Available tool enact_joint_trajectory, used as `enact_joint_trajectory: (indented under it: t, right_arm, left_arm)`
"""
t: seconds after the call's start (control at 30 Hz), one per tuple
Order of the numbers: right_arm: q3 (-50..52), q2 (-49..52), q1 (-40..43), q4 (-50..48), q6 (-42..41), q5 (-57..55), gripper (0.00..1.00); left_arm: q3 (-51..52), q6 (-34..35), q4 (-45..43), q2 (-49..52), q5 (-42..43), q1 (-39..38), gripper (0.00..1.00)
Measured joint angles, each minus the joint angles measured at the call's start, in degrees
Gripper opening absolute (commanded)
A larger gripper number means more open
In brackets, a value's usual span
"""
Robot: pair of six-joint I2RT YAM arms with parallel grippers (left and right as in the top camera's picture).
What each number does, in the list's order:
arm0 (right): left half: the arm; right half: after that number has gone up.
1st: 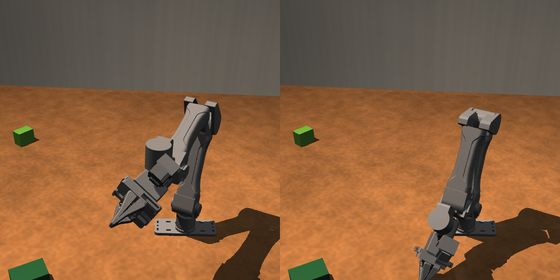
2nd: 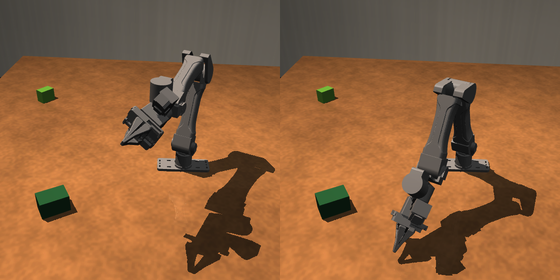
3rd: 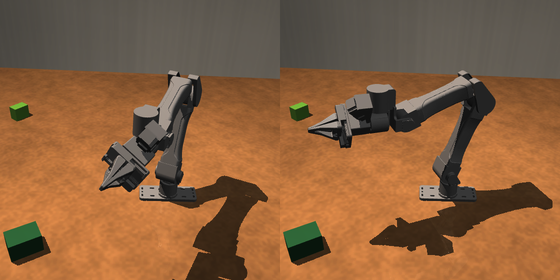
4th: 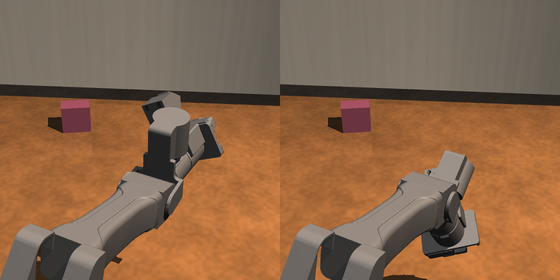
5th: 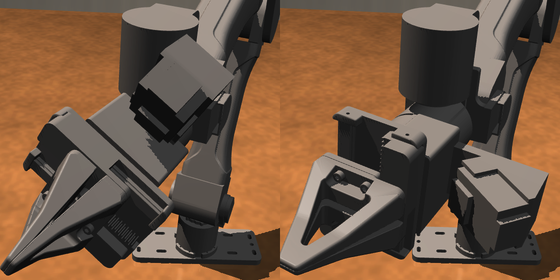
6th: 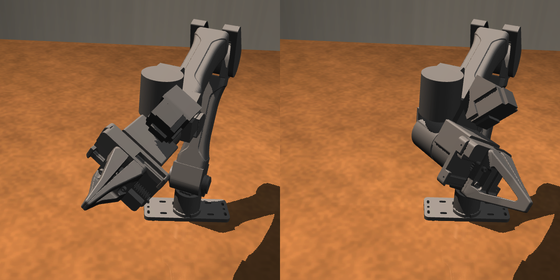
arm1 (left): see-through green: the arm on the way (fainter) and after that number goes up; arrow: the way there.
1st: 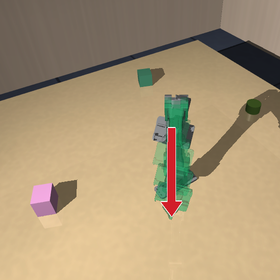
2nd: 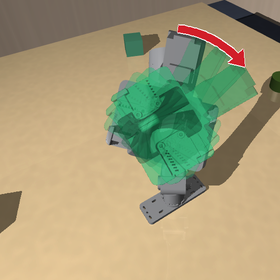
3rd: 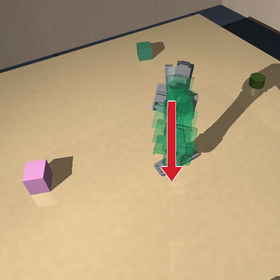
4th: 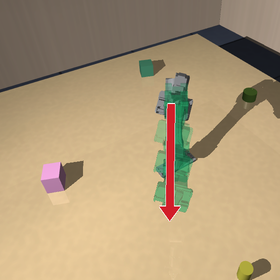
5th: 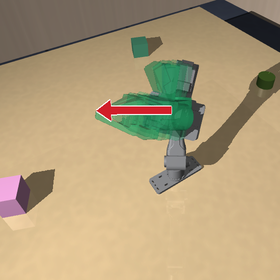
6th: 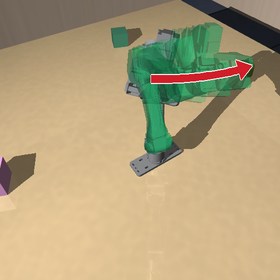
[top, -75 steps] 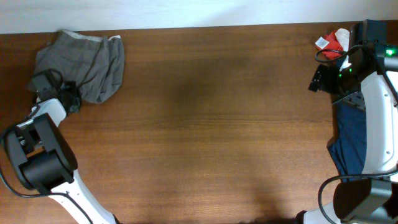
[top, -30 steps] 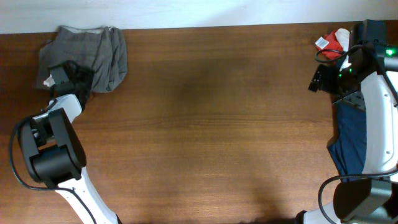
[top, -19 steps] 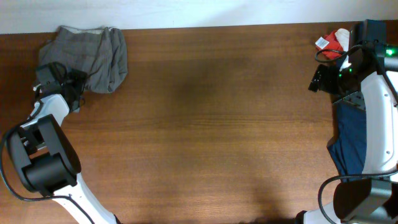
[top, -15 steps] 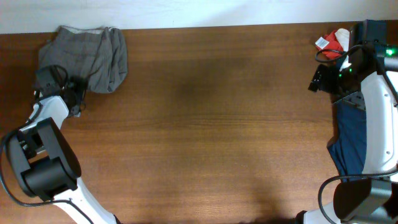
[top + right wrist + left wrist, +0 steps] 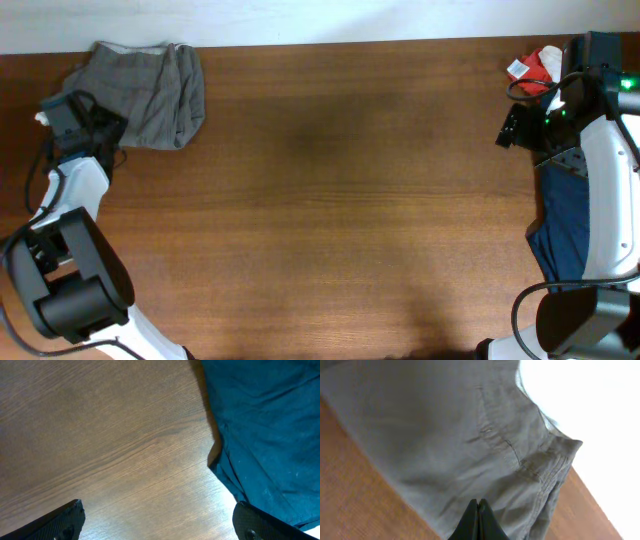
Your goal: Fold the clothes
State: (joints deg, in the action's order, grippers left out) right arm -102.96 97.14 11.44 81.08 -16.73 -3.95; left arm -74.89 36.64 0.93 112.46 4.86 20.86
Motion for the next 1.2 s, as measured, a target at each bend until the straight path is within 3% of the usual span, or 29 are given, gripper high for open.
enact_joint_trajectory:
  t: [0.27, 0.47, 0.9, 1.2]
  right_arm:
    - [0.0, 0.0, 0.0, 0.0, 0.0, 0.0, 0.98]
    - [0.0, 0.0, 0.0, 0.0, 0.0, 0.0, 0.98]
    - [0.0, 0.0, 0.0, 0.0, 0.1, 0.0, 0.98]
    - [0.0, 0.0, 0.0, 0.0, 0.0, 0.0, 0.98]
  left_arm:
    - [-0.2, -7.3, -3.1, 11.8, -0.9, -2.9, 0.01]
    - [-0.7, -13.1, -2.9, 11.9, -1.3, -3.2, 0.01]
    - [-0.4, -14.6, -0.6, -0.8, -0.3, -3.8, 0.01]
    - [-0.4, -14.6, 3.6, 8.6, 2.2, -5.2, 0.01]
